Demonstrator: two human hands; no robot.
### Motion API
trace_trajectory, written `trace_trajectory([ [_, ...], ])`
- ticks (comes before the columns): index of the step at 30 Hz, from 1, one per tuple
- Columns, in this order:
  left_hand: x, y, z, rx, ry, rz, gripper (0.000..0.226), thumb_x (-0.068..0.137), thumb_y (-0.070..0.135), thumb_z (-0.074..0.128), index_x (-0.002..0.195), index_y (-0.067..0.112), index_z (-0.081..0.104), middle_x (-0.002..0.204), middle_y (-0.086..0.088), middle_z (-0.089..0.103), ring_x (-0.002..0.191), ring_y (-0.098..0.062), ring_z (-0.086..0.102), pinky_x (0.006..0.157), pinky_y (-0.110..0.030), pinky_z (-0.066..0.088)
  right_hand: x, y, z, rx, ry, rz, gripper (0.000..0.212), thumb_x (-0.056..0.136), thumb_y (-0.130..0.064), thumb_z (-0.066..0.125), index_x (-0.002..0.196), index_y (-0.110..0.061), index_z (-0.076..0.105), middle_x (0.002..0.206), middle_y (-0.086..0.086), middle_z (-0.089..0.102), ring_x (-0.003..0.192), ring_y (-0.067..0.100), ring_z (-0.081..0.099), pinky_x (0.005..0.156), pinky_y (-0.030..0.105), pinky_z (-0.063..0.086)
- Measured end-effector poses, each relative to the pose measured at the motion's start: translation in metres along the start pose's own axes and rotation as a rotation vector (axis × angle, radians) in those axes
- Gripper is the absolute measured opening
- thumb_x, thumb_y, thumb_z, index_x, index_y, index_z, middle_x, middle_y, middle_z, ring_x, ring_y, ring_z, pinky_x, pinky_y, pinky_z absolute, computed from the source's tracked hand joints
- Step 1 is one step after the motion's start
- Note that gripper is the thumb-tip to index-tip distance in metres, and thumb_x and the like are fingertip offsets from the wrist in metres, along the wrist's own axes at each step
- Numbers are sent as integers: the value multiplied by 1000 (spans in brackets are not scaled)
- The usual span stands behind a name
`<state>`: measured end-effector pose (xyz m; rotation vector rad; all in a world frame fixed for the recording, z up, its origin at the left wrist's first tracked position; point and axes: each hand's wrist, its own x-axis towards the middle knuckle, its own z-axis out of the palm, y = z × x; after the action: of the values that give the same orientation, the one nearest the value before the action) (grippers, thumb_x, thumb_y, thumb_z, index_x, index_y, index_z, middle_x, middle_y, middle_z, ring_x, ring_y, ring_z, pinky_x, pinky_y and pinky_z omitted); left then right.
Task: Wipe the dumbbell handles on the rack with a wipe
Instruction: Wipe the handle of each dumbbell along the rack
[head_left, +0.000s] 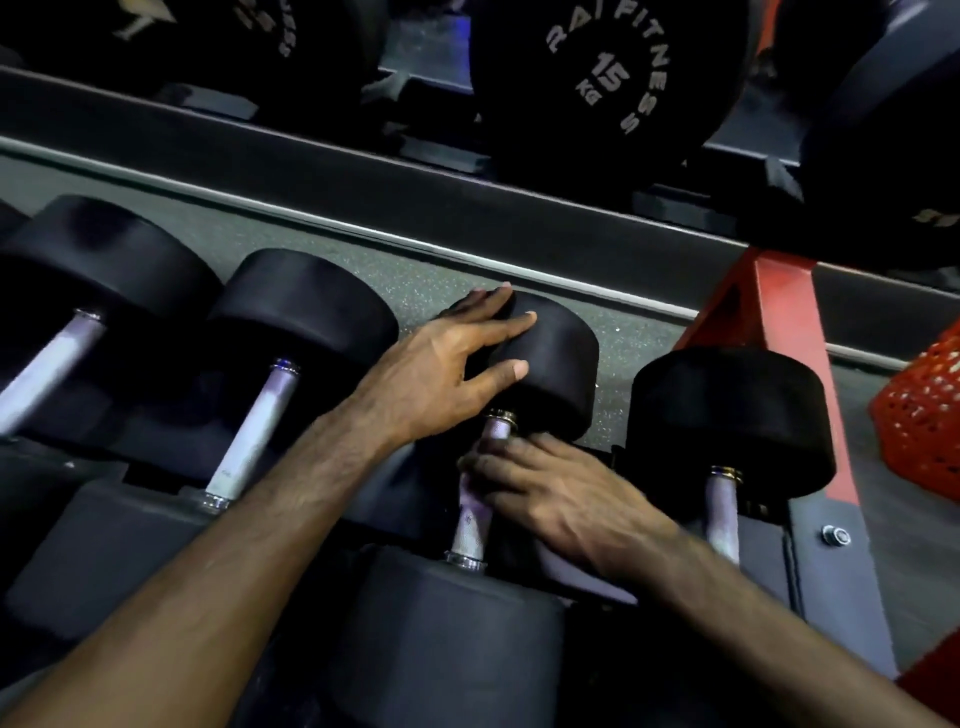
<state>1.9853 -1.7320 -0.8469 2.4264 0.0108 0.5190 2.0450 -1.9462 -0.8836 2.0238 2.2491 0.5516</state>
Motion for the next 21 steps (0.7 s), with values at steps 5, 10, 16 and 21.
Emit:
trace_trajectory([
  [5, 3, -3, -8, -15, -19, -21, 77, 87, 74, 54, 156, 41, 51, 172, 13, 31, 160, -2, 21, 132, -41, 25, -2, -1, 1, -7, -126, -182, 44, 113, -24, 30, 145, -12, 57, 150, 8, 57, 143, 26, 50, 118, 42, 41],
  [10, 6, -6, -9, -18, -35, -18, 69, 90, 65, 61, 155, 43, 52, 172, 12, 31, 160, -1, 19, 132, -43, 26, 6, 20, -2, -125, -115, -93, 46, 105, -16, 37, 147, -8, 55, 149, 13, 57, 141, 33, 52, 111, 45, 48],
  [16, 8, -7, -9, -33, -32, -12, 68, 90, 61, 63, 154, 40, 54, 172, 12, 32, 159, 0, 21, 132, -40, 25, 14, 13, -2, -157, -185, -268, 40, 105, -22, 41, 139, -15, 61, 136, 7, 65, 132, 31, 58, 115, 44, 43],
  [21, 9, -8, -10, -19, -60, -32, 69, 89, 66, 61, 154, 45, 52, 172, 18, 28, 160, 1, 19, 130, -43, 28, 25, 0, -8, -90, -250, -307, 35, 106, -20, 38, 124, -18, 67, 120, 4, 67, 117, 30, 63, 117, 45, 38],
])
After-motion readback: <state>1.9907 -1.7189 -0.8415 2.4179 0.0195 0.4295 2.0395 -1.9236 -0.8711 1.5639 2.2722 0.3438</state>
